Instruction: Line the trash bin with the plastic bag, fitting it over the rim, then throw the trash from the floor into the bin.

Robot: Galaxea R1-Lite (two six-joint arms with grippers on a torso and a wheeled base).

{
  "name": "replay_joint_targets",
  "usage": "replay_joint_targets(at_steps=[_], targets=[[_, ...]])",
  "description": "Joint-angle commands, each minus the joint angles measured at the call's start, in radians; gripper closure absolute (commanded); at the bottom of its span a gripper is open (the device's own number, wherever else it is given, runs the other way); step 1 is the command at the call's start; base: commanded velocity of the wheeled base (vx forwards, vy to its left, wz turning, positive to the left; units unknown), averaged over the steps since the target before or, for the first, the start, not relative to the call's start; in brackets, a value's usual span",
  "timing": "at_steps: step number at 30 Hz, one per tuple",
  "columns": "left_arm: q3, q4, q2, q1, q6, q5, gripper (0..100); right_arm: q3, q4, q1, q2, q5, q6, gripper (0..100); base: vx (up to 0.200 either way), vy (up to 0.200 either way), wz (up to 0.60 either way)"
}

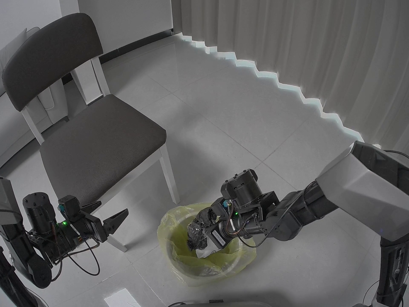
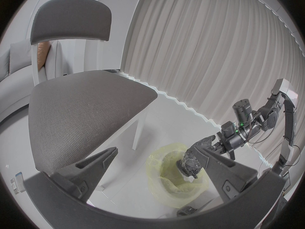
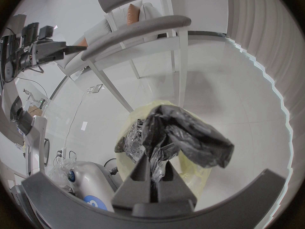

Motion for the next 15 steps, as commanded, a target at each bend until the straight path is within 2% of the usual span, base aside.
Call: replay_joint_targets(at_steps=[1, 9, 10, 15], targets=[[0.001, -0.018, -0.002, 0.007, 0.000, 0.000, 0, -0.035, 0.006, 0.004, 0.078, 0.001, 0.005, 100, 0.000, 0.000, 0.00], [-0.002, -0.018, 0.001, 0.007, 0.000, 0.000, 0, -0.049, 0.018, 0.003, 0.102, 0.006, 0.007, 100, 0.000, 0.000, 0.00], [-0.002, -0.018, 0.001, 0.006, 0.000, 0.000, 0, -0.050, 0.013, 0.003, 0.106, 0.008, 0.010, 0, 0.000, 0.000, 0.00], [0.001, -0.018, 0.000, 0.007, 0.000, 0.000, 0, -0.058, 0.006, 0.001, 0.109, 0.004, 0.021, 0, 0.000, 0.000, 0.00]])
